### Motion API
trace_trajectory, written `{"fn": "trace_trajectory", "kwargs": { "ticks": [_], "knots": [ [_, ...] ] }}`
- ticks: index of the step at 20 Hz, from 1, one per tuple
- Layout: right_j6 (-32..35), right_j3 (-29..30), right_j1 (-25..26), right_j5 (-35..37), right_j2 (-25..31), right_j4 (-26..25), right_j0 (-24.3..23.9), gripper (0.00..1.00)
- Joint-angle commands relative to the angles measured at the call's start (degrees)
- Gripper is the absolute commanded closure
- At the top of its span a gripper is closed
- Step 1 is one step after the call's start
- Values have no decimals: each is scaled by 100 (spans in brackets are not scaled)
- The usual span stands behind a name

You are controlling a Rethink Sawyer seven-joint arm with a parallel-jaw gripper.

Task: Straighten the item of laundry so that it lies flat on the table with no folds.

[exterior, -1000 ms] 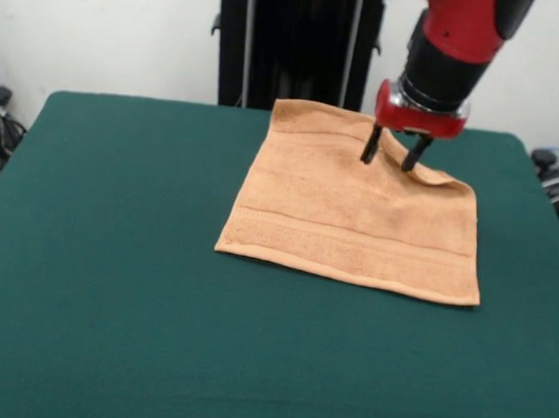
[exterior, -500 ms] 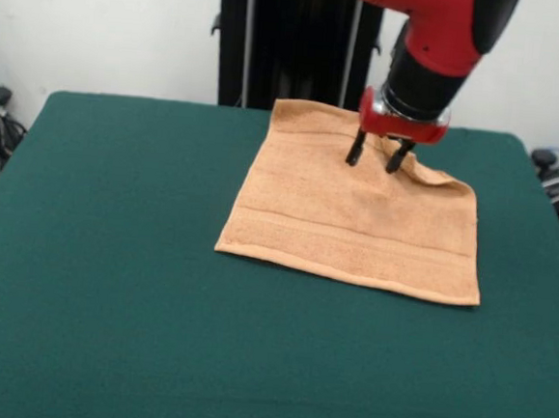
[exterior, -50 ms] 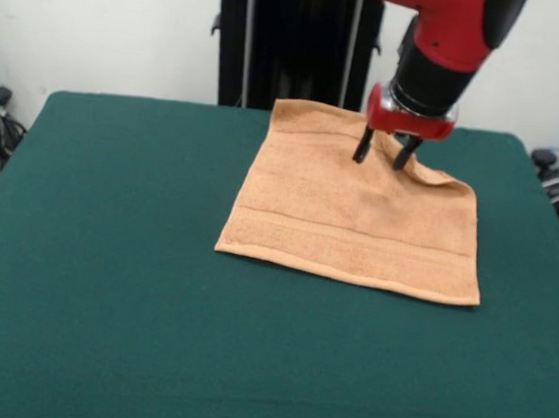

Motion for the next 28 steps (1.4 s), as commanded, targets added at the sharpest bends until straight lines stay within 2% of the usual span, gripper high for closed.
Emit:
{"fn": "trace_trajectory", "kwargs": {
  "ticks": [1,17,28],
  "knots": [
    [937,290,-84,-579,434,-116,-3,0],
    [791,800,-119,-1067,711,-181,-441,0],
    [875,1080,-167,-1298,711,-183,-408,0]
  ]
}}
